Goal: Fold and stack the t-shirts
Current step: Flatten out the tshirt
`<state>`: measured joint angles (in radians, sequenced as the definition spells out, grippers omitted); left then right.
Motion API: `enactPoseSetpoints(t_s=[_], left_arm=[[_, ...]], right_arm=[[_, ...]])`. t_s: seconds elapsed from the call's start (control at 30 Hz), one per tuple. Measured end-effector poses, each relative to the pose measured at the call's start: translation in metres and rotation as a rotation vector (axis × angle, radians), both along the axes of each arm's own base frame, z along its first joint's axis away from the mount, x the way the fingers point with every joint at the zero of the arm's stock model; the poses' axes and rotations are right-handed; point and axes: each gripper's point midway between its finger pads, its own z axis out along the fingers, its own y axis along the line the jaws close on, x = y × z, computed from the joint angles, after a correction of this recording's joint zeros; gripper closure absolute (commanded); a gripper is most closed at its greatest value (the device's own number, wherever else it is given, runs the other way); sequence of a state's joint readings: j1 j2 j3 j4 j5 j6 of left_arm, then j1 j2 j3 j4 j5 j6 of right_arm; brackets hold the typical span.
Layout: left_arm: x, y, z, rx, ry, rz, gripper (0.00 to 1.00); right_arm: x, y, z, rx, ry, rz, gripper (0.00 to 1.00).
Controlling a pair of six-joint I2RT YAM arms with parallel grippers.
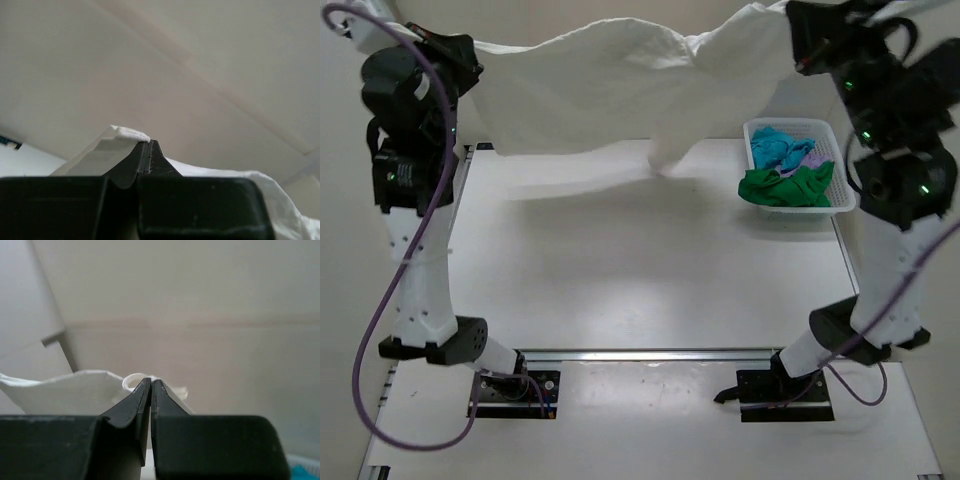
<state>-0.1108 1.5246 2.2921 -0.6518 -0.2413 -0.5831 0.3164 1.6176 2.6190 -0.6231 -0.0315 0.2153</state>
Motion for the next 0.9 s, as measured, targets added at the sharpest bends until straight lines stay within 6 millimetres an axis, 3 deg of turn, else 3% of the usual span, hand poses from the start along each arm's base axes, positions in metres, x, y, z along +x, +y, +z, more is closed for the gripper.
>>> enactPoseSetpoints(t_s=[0.13, 0.2, 0.27, 0.4, 0.43, 0.47, 0.53, 0.6, 0.7, 0.8, 0.9], left_arm=[[-0.057, -0.006, 0.050, 0.004, -0.146, -0.003, 1.00], [-0.072, -0.007, 0.060, 0.011, -0.175, 0.008, 1.00], [-0.080, -0.007, 0.063, 0.018, -0.184, 0.024, 1.00], [-0.079, -0.007, 0.060, 0.045, -0.166, 0.058, 1.00], [-0.076, -0.007, 0.057, 0.053, -0.156, 0.066, 1.00], [-0.073, -0.007, 0.054, 0.061, -0.146, 0.072, 1.00], [-0.065, -0.007, 0.045, 0.076, -0.120, 0.080, 1.00], [-0.052, -0.005, 0.029, 0.091, -0.078, 0.091, 1.00], [-0.021, 0.003, -0.007, 0.117, 0.019, 0.119, 1.00], [0.021, 0.010, -0.077, 0.155, 0.185, 0.137, 1.00], [0.067, 0.016, -0.183, 0.197, 0.426, 0.141, 1.00]], right_arm=[[-0.075, -0.008, 0.046, 0.042, -0.153, 0.010, 1.00], [-0.102, -0.005, 0.061, 0.063, -0.207, 0.027, 1.00], [-0.116, 0.003, 0.069, 0.085, -0.230, 0.018, 1.00], [-0.162, 0.065, 0.082, 0.039, -0.329, 0.028, 1.00], [-0.164, 0.074, 0.081, 0.018, -0.338, 0.015, 1.00], [-0.156, 0.091, 0.073, -0.042, -0.341, 0.000, 1.00], [-0.108, 0.098, 0.045, -0.165, -0.293, -0.113, 1.00], [-0.044, 0.085, 0.002, -0.278, -0.180, -0.239, 1.00], [0.030, 0.060, -0.055, -0.336, -0.027, -0.284, 1.00], [0.094, 0.020, -0.117, -0.317, 0.147, -0.289, 1.00], [0.159, -0.013, -0.193, -0.280, 0.329, -0.286, 1.00]])
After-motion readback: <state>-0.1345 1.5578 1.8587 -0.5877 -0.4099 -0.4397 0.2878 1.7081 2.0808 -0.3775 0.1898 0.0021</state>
